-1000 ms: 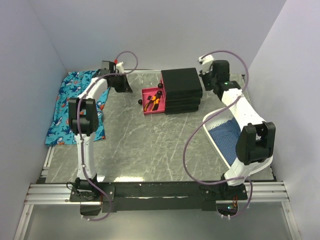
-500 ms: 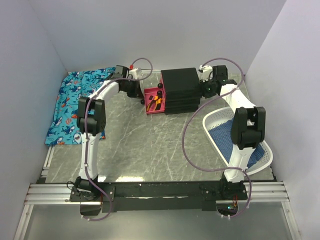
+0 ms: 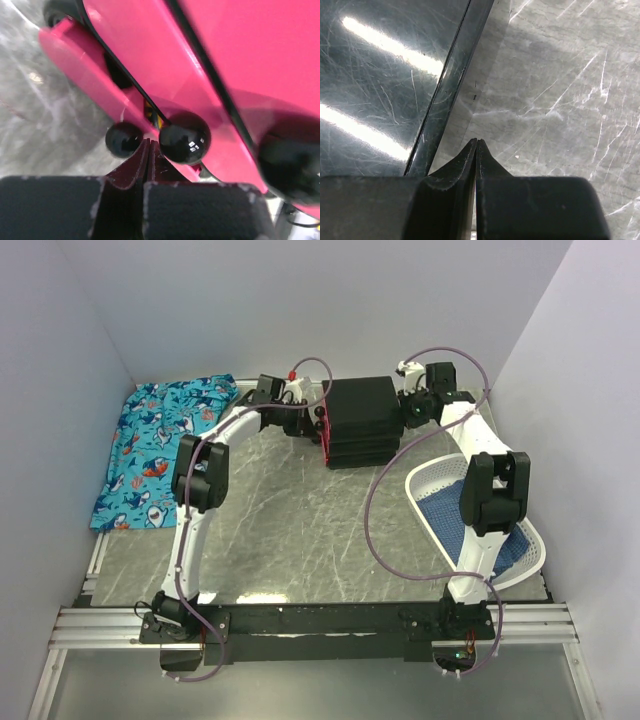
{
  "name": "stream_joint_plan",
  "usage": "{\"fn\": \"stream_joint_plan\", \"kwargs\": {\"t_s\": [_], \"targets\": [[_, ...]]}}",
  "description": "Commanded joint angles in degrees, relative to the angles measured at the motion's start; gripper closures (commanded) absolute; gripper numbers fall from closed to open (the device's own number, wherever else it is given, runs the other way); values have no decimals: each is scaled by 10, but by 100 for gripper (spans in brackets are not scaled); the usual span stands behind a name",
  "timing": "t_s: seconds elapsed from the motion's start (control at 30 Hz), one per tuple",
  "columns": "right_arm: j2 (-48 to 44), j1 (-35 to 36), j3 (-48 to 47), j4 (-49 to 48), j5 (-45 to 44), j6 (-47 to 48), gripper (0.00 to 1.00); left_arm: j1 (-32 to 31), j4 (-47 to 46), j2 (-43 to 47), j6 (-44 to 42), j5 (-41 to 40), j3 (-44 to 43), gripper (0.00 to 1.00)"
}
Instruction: Sort the tools into containers
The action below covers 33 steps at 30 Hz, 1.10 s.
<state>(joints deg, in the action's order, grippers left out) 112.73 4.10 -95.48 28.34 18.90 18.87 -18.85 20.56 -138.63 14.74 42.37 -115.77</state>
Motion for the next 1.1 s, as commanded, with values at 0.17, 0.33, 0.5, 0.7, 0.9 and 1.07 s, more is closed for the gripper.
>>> {"fn": "stream_joint_plan", "kwargs": {"t_s": [0.17,0.33,0.5,0.7,0.9,1.07], "targets": [[-33,34,16,-6,-3,-4,91,-5,-113,-10,121,96,4,89],[-98,27,66,-49,-102,-26,57,25,-27,83,106,-29,54,1],[-185,16,131,-93,-167,-31,24,77,10,170,127,-98,127,4],[-258,1,195,-93,-164,-28,16,120,54,268,81,-152,236,4],[-348,-5,277,-126,-223,-93,3,174,70,392,-27,-277,351,4],[-434,-4,353,-135,-286,-151,0,212,-36,554,-81,-371,455,4]]}}
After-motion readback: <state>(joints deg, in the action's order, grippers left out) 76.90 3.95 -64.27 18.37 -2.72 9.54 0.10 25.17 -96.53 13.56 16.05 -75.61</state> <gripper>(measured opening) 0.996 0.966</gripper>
